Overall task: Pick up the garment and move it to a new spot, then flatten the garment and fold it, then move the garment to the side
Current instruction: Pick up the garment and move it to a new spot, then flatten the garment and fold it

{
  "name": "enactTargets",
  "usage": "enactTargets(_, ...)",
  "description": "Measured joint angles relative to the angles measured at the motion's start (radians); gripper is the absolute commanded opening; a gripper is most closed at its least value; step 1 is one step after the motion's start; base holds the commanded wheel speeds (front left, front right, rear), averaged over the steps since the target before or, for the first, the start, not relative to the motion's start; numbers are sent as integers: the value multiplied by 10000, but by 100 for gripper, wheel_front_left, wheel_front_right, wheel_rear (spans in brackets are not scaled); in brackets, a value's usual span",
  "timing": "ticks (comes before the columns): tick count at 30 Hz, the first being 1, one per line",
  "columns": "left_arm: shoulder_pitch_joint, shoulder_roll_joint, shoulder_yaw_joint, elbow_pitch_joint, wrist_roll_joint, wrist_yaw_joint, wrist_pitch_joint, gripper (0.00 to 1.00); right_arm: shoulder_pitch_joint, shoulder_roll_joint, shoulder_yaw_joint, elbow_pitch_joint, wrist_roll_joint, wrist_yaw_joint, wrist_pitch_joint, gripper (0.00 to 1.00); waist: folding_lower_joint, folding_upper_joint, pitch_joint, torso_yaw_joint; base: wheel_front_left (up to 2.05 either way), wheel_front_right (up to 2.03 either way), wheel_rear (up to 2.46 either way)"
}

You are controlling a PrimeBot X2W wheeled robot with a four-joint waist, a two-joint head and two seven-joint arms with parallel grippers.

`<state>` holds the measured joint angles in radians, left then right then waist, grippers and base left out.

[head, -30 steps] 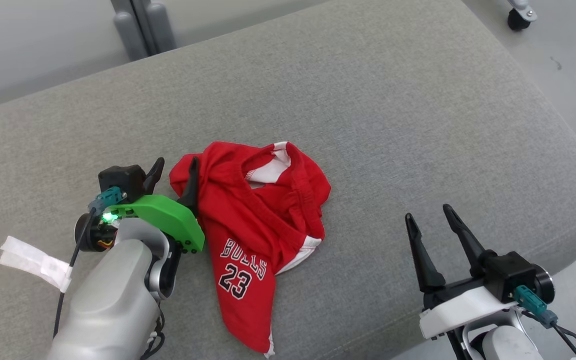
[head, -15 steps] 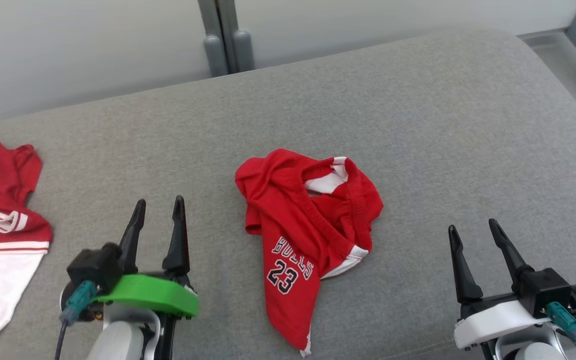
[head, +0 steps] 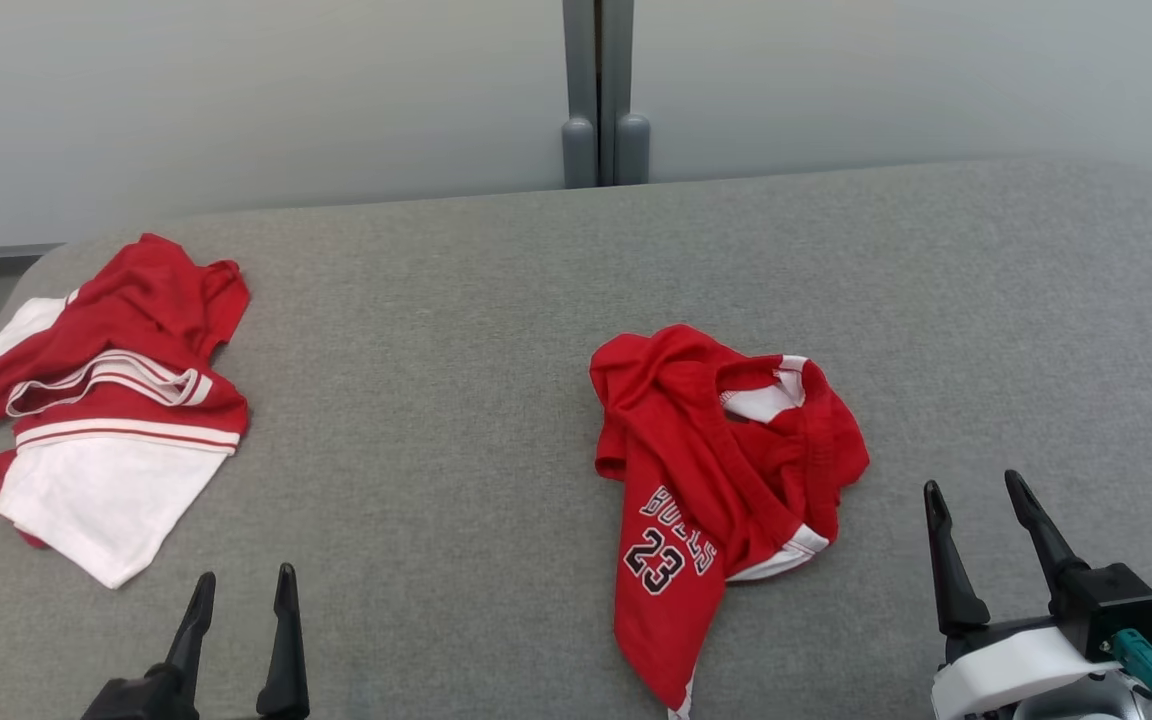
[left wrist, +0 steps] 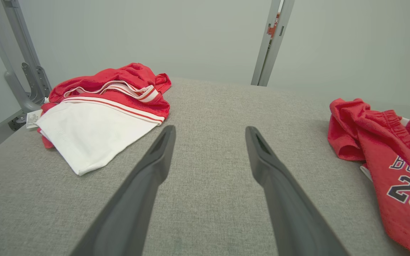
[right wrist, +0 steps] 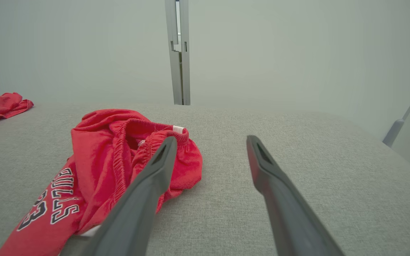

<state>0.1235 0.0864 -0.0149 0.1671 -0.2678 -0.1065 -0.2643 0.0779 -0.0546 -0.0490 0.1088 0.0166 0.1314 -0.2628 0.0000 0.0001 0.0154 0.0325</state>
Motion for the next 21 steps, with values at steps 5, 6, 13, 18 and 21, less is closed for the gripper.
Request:
enactTargets(5, 493, -109, 75, -167, 426, -171, 0, 100, 163, 15, -29, 151, 6, 0, 0, 100, 0, 0, -229, 412, 0, 0, 0)
enactTargets(6, 523, -123, 59, -188, 441, -180, 0, 100, 191, 15, -38, 169, 6, 0, 0, 100, 0, 0, -260, 468, 0, 0, 0)
enactTargets(13, 545, -196, -282, -330, 374, -226, 0, 100, 262, 29, -61, 351, 77, 0, 2, 100, 0, 0, -423, 756, 0, 0, 0)
enactTargets(18, 530, -123, -479, -274, 234, -226, 0, 100, 262, 36, -27, 445, 82, 0, 0, 100, 0, 0, -417, 674, 0, 0, 0)
enactTargets(21, 524, -75, -514, -192, 219, -226, 0, 100, 261, 40, -6, 464, 82, 0, 0, 100, 0, 0, -411, 606, 0, 0, 0)
